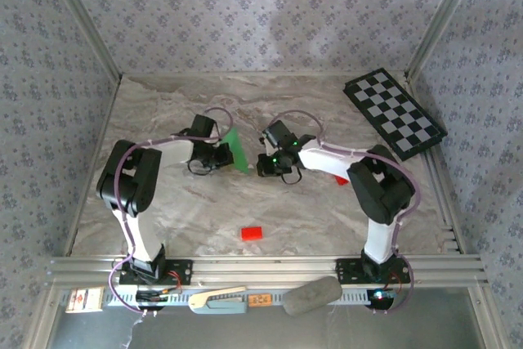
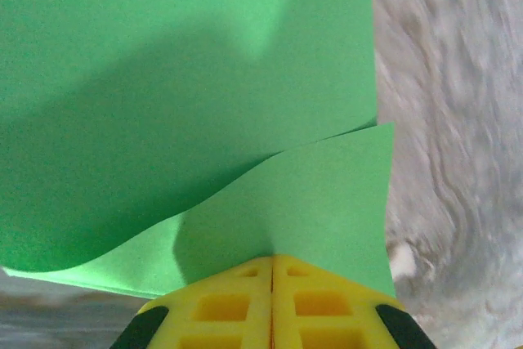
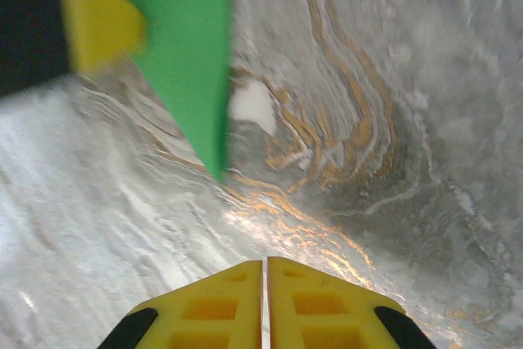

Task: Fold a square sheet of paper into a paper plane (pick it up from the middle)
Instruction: Third fold the triangle at the center of the table.

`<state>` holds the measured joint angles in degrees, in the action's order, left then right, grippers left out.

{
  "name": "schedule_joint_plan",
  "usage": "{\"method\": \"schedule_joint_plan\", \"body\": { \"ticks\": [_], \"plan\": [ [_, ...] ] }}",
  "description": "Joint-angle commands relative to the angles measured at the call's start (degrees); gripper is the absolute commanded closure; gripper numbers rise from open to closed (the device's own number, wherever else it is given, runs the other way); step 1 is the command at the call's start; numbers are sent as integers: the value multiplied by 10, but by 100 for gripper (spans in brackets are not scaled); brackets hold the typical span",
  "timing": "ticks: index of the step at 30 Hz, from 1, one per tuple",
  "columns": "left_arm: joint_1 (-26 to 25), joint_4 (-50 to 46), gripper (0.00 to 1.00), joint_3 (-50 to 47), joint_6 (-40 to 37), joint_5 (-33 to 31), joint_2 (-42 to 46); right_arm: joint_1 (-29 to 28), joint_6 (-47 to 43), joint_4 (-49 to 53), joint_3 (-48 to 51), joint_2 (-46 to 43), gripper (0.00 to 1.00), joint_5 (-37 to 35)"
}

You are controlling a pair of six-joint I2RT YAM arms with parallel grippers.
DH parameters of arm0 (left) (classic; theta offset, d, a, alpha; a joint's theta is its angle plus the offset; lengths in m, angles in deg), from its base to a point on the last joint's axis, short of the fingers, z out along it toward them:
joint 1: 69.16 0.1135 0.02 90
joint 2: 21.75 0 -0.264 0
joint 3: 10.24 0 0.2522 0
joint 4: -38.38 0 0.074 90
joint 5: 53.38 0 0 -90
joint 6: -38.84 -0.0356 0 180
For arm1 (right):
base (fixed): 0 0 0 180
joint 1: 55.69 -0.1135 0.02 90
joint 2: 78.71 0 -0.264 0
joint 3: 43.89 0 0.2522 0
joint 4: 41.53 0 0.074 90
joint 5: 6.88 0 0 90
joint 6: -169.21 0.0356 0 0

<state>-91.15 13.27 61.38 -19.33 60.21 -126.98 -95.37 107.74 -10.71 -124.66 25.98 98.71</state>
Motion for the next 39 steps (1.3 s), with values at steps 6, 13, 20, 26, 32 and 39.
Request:
{"method": "schedule_joint_plan", "body": {
  "ticks": [6, 13, 20, 26, 32, 39],
  "plan": [
    [-45, -25, 92, 2, -45, 65, 4, 22, 2, -67, 44, -33, 88, 45],
    [-47, -20, 92, 2, -43, 65, -12, 3, 1, -73, 32, 18, 89, 96],
    [-47, -25, 92, 1, -32, 44, -16, 2, -10, -47, 3, 59, 90, 93],
    [-47, -24, 92, 5, -26, 47, -14, 3, -16, -17, -8, 86, 90, 76],
    [-47, 7, 91, 2, 11, 74, 19, 3, -18, 15, -8, 91, 90, 55],
    [-53, 74, 90, -32, 70, 75, 13, 3, -12, 39, -30, 104, 90, 40]
  ]
}}
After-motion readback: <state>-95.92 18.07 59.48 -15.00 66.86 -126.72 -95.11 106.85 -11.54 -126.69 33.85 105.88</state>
